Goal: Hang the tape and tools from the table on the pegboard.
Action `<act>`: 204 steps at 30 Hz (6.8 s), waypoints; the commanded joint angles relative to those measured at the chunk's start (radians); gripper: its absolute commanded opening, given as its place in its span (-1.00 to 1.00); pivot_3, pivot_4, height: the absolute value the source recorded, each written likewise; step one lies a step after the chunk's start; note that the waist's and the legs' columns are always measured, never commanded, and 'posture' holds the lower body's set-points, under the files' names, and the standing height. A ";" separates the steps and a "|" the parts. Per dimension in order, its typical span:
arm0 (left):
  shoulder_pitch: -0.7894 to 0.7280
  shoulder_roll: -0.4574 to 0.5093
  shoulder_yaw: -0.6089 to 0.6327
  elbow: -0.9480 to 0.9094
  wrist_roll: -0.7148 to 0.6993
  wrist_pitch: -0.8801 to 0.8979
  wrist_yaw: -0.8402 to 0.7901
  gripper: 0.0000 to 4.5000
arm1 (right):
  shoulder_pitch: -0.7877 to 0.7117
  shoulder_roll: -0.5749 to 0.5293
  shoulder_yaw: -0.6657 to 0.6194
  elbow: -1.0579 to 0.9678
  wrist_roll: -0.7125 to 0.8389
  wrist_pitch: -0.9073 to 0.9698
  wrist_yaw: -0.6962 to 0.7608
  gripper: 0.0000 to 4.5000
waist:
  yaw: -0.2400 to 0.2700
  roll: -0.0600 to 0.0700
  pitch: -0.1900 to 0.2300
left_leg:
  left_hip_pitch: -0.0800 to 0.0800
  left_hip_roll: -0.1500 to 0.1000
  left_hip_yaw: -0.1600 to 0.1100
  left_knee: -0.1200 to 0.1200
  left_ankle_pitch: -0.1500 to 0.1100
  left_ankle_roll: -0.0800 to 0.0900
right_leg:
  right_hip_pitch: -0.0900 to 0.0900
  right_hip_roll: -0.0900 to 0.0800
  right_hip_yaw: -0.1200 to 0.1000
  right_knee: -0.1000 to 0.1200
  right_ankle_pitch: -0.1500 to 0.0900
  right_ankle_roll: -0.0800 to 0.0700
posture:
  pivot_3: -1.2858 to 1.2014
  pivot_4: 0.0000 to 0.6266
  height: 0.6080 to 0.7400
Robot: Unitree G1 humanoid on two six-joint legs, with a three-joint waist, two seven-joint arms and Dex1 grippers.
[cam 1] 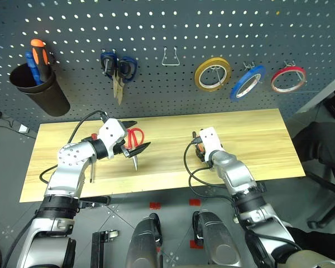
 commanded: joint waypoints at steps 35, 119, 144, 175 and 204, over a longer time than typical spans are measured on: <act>-0.065 -0.172 0.070 -0.406 -0.156 0.369 0.414 1.00 | -0.803 0.051 -0.062 0.823 -0.102 -1.311 -0.173 0.21 | 0.053 0.000 0.002 | 0.001 0.000 -0.001 0.001 0.000 0.000 | 0.002 0.000 -0.001 -0.001 0.000 0.000 | -0.01 0.12 1.00; -0.152 -0.448 0.051 0.222 0.078 0.940 0.844 0.50 | 0.054 -0.242 0.037 -0.463 0.426 -0.005 0.492 1.00 | 0.062 0.001 0.010 | 0.004 -0.001 -0.003 -0.001 0.002 0.001 | 0.005 0.000 -0.002 -0.002 0.003 0.001 | -0.10 0.21 1.00; 0.129 -0.261 -0.069 -0.390 0.138 0.749 0.649 -0.87 | 0.065 -0.338 0.017 -0.558 0.296 -0.296 0.459 1.00 | 0.053 0.000 0.012 | 0.001 -0.001 -0.002 -0.005 0.002 0.000 | 0.001 -0.001 -0.001 -0.006 0.003 0.001 | -0.11 0.13 1.00; 0.166 -0.158 0.030 -0.618 0.382 0.261 0.716 -0.87 | -0.098 -0.279 -0.064 -0.513 0.385 -0.470 0.505 1.00 | 0.052 0.000 0.012 | 0.001 -0.001 -0.001 -0.010 0.002 0.001 | 0.002 -0.001 -0.003 -0.010 0.003 0.001 | -0.08 0.04 1.00; 0.231 -0.226 0.310 -0.353 0.059 0.629 0.639 0.51 | -0.028 -0.243 0.121 -0.587 0.377 0.035 0.406 1.00 | 0.050 0.000 0.012 | 0.001 0.000 -0.003 0.000 0.002 0.001 | 0.003 -0.001 -0.003 -0.002 0.003 0.001 | -0.08 0.19 1.00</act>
